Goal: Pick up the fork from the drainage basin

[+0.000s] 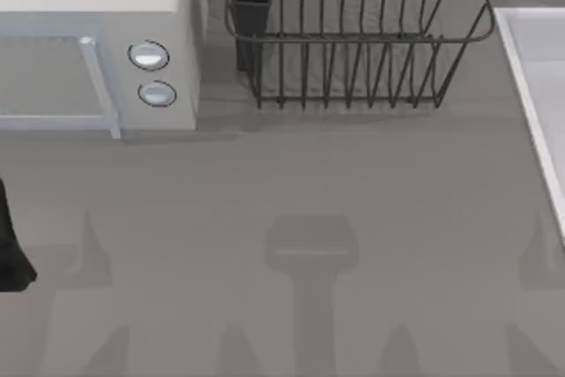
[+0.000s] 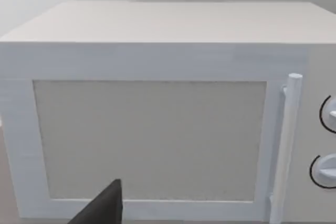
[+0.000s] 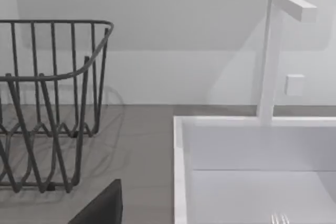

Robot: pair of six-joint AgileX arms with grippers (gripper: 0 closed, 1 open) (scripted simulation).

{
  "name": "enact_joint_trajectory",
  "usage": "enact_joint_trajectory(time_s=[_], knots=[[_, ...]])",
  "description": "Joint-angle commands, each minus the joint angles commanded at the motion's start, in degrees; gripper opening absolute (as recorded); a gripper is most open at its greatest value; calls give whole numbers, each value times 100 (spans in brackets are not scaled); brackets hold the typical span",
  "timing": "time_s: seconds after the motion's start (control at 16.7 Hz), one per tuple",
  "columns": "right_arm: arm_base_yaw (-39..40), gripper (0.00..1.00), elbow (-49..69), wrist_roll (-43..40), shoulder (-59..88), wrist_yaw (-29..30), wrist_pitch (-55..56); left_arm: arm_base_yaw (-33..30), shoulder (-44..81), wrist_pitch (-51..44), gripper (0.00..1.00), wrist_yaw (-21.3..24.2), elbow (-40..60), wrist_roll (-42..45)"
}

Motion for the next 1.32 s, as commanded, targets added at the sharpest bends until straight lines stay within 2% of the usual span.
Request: enact_joint_trajectory(time_s=[0.24, 0.48, 1.32], knots=[[-79, 100, 639, -72, 736, 3, -385, 0, 0, 0, 100, 0, 0, 0], [-238, 100, 1925, -217, 2224, 8, -1161, 0, 0, 0, 100, 0, 0, 0], [-1059, 100, 8521, -950, 9902, 23, -5152, 0, 0, 0, 100, 0, 0, 0]])
